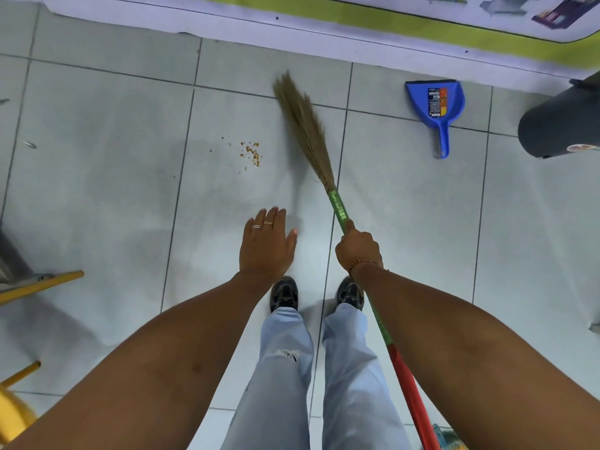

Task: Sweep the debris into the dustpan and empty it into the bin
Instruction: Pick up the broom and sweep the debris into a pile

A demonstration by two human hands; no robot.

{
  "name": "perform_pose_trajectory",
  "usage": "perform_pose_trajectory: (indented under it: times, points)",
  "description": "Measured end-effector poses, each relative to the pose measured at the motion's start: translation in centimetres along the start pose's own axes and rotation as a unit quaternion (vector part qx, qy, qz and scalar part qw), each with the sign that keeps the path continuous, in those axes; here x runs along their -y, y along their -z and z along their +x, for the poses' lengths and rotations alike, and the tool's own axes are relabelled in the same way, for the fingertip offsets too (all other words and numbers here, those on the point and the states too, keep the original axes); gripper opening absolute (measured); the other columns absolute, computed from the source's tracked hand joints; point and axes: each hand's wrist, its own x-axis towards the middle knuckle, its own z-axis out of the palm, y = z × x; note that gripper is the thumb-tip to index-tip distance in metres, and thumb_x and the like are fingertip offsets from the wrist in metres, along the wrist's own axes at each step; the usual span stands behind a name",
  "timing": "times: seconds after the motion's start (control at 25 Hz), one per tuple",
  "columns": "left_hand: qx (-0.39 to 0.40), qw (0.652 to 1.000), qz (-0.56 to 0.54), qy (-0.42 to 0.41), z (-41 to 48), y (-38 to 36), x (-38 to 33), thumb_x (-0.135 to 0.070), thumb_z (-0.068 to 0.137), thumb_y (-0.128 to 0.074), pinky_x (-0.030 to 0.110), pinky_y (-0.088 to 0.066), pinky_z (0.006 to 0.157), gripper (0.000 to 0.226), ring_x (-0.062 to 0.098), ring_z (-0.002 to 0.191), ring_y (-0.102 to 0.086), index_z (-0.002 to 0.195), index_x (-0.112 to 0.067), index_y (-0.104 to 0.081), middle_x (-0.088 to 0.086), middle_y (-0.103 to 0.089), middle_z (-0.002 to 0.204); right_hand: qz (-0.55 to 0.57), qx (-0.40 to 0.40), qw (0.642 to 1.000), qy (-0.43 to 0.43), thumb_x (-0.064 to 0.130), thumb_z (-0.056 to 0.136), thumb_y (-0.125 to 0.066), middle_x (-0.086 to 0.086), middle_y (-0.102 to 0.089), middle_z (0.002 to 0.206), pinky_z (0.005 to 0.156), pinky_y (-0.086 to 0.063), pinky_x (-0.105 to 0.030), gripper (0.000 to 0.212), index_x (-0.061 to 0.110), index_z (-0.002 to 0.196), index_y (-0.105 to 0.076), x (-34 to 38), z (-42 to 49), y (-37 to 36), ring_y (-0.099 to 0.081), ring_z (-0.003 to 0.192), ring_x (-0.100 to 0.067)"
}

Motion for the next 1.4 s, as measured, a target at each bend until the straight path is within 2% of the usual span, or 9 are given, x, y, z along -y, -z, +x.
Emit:
perform_pose_trajectory:
  times: [0.12, 0.2, 0.36, 0.52, 0.64, 0.76, 0.88, 1.16, 1.4]
  points:
    - [-0.003, 1.0, -0.004, -0.003, -0.1, 0.5, -0.2, -0.035, 0.098, -0.036, 0.043, -0.022, 0.118, 0.052, 0.031, 0.141, -0.028, 0.141, -0.007, -0.033, 0.013, -0.038, 0.15, -0.021, 0.033, 0.999, -0.015, 0.014, 0.095, -0.037, -0.018, -0.058, 0.121, 0.089, -0.05, -0.039, 0.041, 0.01, 0.135, -0.046, 0.3, 0.2, 0.3, -0.058, 0.11, -0.036]
    - [-0.007, 1.0, -0.007, -0.004, -0.1, 0.4, -0.2, -0.035, 0.097, -0.037, 0.044, -0.023, 0.117, 0.052, 0.031, 0.14, -0.03, 0.14, -0.006, -0.035, 0.014, -0.04, 0.148, -0.029, 0.05, 0.998, -0.003, 0.016, 0.095, -0.037, -0.017, -0.059, 0.12, 0.088, -0.05, -0.038, 0.038, 0.009, 0.131, -0.049, 0.4, 0.0, -0.2, -0.059, 0.109, -0.035]
    - [-0.005, 1.0, -0.013, 0.005, -0.5, 0.2, 0.2, -0.033, 0.097, -0.04, 0.045, -0.026, 0.115, 0.051, 0.033, 0.138, -0.034, 0.138, -0.004, -0.038, 0.016, -0.044, 0.145, 0.009, 0.045, 0.999, 0.021, 0.017, 0.095, -0.038, -0.017, -0.061, 0.118, 0.085, -0.05, -0.036, 0.04, 0.014, 0.133, -0.047, 0.9, -0.1, -1.3, -0.06, 0.105, -0.035]
    - [0.007, 1.0, 0.001, 0.017, -1.4, -0.2, 0.7, -0.033, 0.097, -0.039, 0.044, -0.026, 0.117, 0.051, 0.031, 0.14, -0.032, 0.14, -0.006, -0.036, 0.014, -0.041, 0.147, 0.03, -0.02, 0.998, 0.053, 0.017, 0.095, -0.037, -0.02, -0.063, 0.11, 0.075, -0.048, -0.035, 0.047, 0.021, 0.142, -0.036, -0.1, 0.1, 0.0, -0.061, 0.099, -0.038]
    - [-0.01, 1.0, 0.001, 0.029, -1.0, -0.5, 0.2, -0.031, 0.094, -0.045, 0.049, -0.037, 0.108, 0.048, 0.037, 0.13, -0.046, 0.131, -0.001, -0.048, 0.019, -0.054, 0.136, -0.007, -0.041, 0.998, 0.048, 0.017, 0.096, -0.036, -0.021, -0.06, 0.116, 0.08, -0.047, -0.036, 0.049, 0.02, 0.144, -0.032, -0.9, 2.3, 3.0, -0.058, 0.105, -0.04]
    - [-0.03, 0.999, -0.008, 0.041, 0.8, -0.3, -1.2, -0.029, 0.093, -0.048, 0.05, -0.039, 0.106, 0.046, 0.038, 0.128, -0.049, 0.129, -0.001, -0.05, 0.019, -0.057, 0.133, -0.036, -0.021, 0.999, 0.017, 0.016, 0.095, -0.036, -0.02, -0.058, 0.12, 0.089, -0.049, -0.04, 0.043, 0.014, 0.137, -0.041, -0.5, 6.0, 5.9, -0.057, 0.111, -0.04]
    - [-0.041, 0.998, -0.013, 0.054, 3.2, 0.0, -2.6, -0.032, 0.093, -0.042, 0.05, -0.038, 0.107, 0.049, 0.037, 0.129, -0.047, 0.13, -0.001, -0.049, 0.019, -0.056, 0.135, -0.068, 0.019, 0.997, 0.031, 0.017, 0.095, -0.036, -0.019, -0.057, 0.123, 0.092, -0.048, -0.041, 0.039, 0.009, 0.131, -0.049, 0.0, 8.3, 6.5, -0.056, 0.113, -0.039]
    - [-0.042, 0.996, -0.021, 0.082, 8.9, 1.2, -4.6, -0.032, 0.097, -0.038, 0.049, -0.03, 0.113, 0.05, 0.035, 0.136, -0.037, 0.136, -0.002, -0.041, 0.018, -0.047, 0.142, -0.121, 0.062, 0.986, 0.1, 0.017, 0.097, -0.034, -0.018, -0.058, 0.122, 0.088, -0.049, -0.039, 0.042, 0.012, 0.138, -0.042, 0.6, 10.2, 7.4, -0.058, 0.111, -0.037]
    - [-0.064, 0.994, -0.053, 0.077, 9.9, 1.5, -5.0, -0.03, 0.096, -0.042, 0.049, -0.033, 0.112, 0.048, 0.036, 0.134, -0.04, 0.135, -0.002, -0.042, 0.019, -0.049, 0.14, -0.045, 0.053, 0.991, 0.116, 0.025, 0.097, -0.035, -0.017, -0.06, 0.097, 0.077, -0.046, -0.038, 0.044, 0.028, 0.141, -0.034, -2.5, 6.8, 6.4, -0.06, 0.095, -0.038]
